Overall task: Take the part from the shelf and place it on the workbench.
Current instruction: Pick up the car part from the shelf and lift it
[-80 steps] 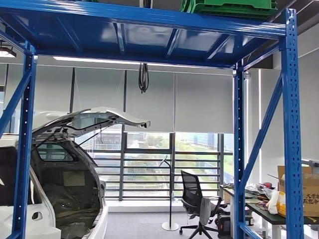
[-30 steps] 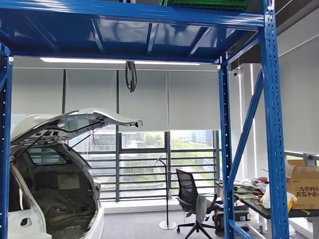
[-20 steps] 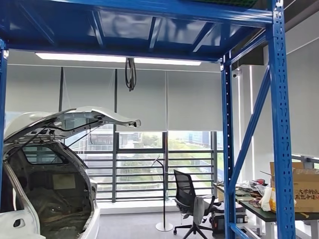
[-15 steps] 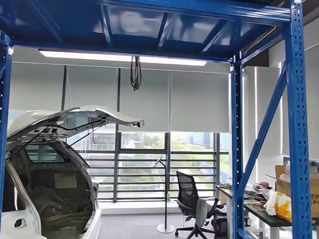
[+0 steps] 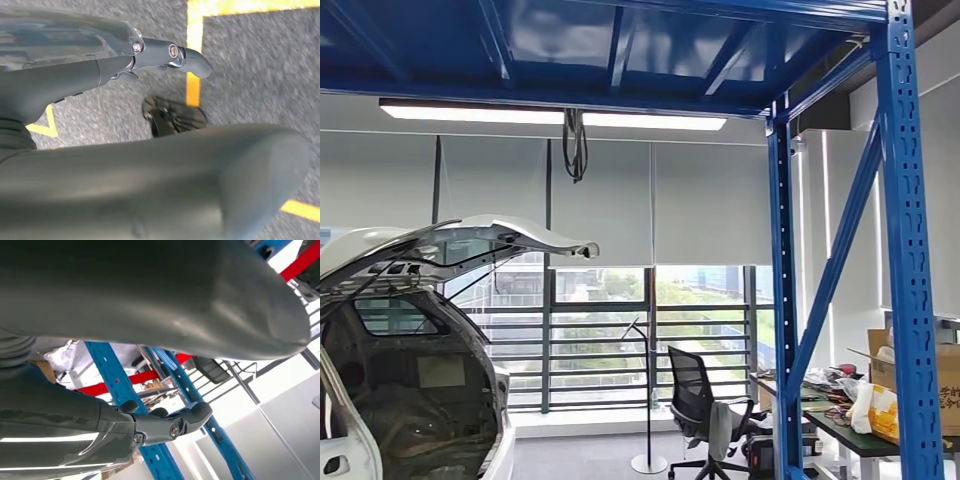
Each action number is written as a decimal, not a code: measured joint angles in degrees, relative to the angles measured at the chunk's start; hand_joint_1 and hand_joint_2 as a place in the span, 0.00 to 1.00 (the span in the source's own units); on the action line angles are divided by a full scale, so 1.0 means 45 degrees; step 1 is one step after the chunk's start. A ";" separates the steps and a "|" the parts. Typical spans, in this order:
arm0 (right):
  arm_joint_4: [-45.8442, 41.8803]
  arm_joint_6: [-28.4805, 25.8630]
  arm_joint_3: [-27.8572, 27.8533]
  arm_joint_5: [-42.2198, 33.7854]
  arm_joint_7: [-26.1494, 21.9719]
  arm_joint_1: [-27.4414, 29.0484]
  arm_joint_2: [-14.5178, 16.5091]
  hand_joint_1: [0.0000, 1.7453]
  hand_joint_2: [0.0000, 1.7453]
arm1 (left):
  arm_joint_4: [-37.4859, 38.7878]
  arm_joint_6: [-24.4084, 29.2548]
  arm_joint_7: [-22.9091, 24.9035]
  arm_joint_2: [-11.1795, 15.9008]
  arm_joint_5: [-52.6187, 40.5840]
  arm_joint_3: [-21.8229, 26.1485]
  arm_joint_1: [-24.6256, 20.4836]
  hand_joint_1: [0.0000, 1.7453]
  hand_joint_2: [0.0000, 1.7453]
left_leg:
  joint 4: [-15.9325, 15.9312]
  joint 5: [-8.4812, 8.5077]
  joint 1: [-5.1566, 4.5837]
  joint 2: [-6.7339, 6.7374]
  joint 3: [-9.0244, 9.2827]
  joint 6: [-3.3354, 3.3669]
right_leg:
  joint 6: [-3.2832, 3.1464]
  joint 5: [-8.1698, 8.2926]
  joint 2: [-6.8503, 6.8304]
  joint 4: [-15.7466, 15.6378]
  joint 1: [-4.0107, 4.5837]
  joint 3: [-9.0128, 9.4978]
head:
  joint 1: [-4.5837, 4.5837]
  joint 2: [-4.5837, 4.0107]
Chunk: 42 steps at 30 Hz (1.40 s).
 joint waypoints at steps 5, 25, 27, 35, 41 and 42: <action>-0.0005 -0.0006 0.0061 0.0022 -0.0106 -0.0127 0.0130 0.00 0.00 | 0.0000 -0.0041 -0.0072 -0.0001 0.0000 -0.0036 -0.0010 0.00 0.00 | 0.2418 -0.0704 0.0078 -0.0001 -0.1929 -0.0165 | -0.0105 -0.0223 0.0056 -0.0042 0.0016 0.0220 | 0.0001 0.0000; 0.0130 0.1752 -0.0325 -0.3410 -0.0898 -0.0160 0.0237 0.00 0.25 | 0.0000 -0.0124 -0.0389 -0.0015 0.0000 -0.0121 -0.0041 0.00 0.00 | -0.0440 0.1191 -0.0014 -0.0013 -0.1278 0.0271 | 0.0322 -0.0626 0.0085 -0.0336 0.0015 0.0806 | -0.0005 0.0000; 0.0130 0.1744 -0.0359 -0.3341 -0.0907 -0.0129 0.0237 0.00 0.75 | 0.0000 -0.0123 -0.0396 -0.0013 0.0000 -0.0149 -0.0051 0.00 0.00 | -0.0438 0.1187 -0.0016 -0.0012 -0.1277 0.0274 | 0.0364 -0.0631 0.0087 -0.0341 0.0014 0.0804 | -0.0005 0.0000; 0.0589 -0.0033 -0.0558 0.1035 0.0308 0.0104 0.0549 0.00 1.00 | 0.0000 -0.0143 -0.0501 -0.0020 0.0000 -0.0301 -0.0058 0.00 0.00 | -0.0451 0.1187 0.0015 -0.0013 -0.1265 0.0273 | 0.0402 -0.0643 0.0086 -0.0344 0.0044 0.0802 | -0.0005 0.0000; 0.0859 -0.0323 -0.0559 0.0985 0.0204 0.0159 0.0893 0.00 1.00 | 0.0000 -0.0152 -0.0484 -0.0021 0.0000 -0.0398 -0.0060 0.00 0.00 | -0.0469 0.1188 0.0025 -0.0014 -0.1258 0.0271 | 0.0402 -0.0647 0.0087 -0.0343 0.0051 0.0802 | -0.0005 0.0000; 0.0862 -0.0352 -0.0554 0.0973 0.0169 0.0171 0.0928 0.00 1.00 | 0.0000 -0.0157 -0.0476 -0.0021 0.0000 -0.0406 -0.0060 0.00 0.00 | -0.0470 0.1188 0.0025 -0.0014 -0.1258 0.0271 | 0.0402 -0.0647 0.0087 -0.0342 0.0051 0.0802 | -0.0005 0.0000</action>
